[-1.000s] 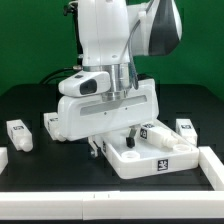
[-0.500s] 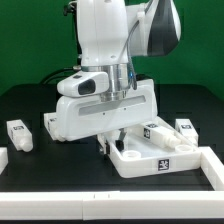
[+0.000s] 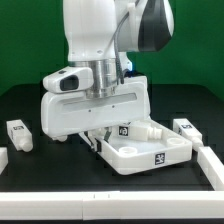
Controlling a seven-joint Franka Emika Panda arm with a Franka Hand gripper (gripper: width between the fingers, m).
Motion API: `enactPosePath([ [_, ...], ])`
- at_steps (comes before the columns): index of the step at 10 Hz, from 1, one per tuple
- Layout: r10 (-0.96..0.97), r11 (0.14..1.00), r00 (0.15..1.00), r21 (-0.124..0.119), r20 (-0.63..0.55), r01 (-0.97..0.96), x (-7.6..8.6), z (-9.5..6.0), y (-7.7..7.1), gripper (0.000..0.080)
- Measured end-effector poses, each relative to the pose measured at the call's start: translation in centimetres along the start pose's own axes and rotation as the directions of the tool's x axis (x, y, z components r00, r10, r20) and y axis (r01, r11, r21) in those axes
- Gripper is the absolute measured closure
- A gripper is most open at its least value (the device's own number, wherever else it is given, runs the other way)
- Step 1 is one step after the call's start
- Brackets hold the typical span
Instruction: Assemble desk
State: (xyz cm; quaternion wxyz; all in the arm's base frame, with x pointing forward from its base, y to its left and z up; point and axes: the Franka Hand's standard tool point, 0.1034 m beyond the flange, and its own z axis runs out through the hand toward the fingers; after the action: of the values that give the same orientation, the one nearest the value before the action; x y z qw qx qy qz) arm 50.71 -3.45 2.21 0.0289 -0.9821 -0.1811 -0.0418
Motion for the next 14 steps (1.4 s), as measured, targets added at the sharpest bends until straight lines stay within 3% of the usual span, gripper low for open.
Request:
enactPosePath([
  [1, -0.060, 0.998, 0.998, -0.016, -0.022, 0.060, 1.2, -0.7, -0.5, 0.0748],
  [2, -0.105, 0.994, 0.994, -0.035, -0.039, 0.104, 1.0, -0.6, -0.4, 0.0748],
  [4, -0.093, 0.995, 0.995, -0.029, -0.030, 0.092, 0.9, -0.5, -0.3, 0.0747],
  [6, 0.024, 1.000, 1.000, -0.009, -0.012, -0.024, 1.6, -1.3, 0.7, 0.0747],
  [8, 0.074, 0.997, 0.997, -0.016, -0.031, -0.074, 2.4, -2.5, 1.3, 0.0747],
  [10, 0.110, 0.994, 0.994, -0.012, -0.024, -0.110, 2.2, -2.0, 1.1, 0.0747],
  [12, 0.280, 0.960, 0.960, -0.002, -0.028, -0.280, 2.2, -2.1, 1.2, 0.0747],
  [14, 0.605, 0.796, 0.795, 0.013, -0.050, -0.605, 2.5, -3.3, 2.3, 0.0747],
])
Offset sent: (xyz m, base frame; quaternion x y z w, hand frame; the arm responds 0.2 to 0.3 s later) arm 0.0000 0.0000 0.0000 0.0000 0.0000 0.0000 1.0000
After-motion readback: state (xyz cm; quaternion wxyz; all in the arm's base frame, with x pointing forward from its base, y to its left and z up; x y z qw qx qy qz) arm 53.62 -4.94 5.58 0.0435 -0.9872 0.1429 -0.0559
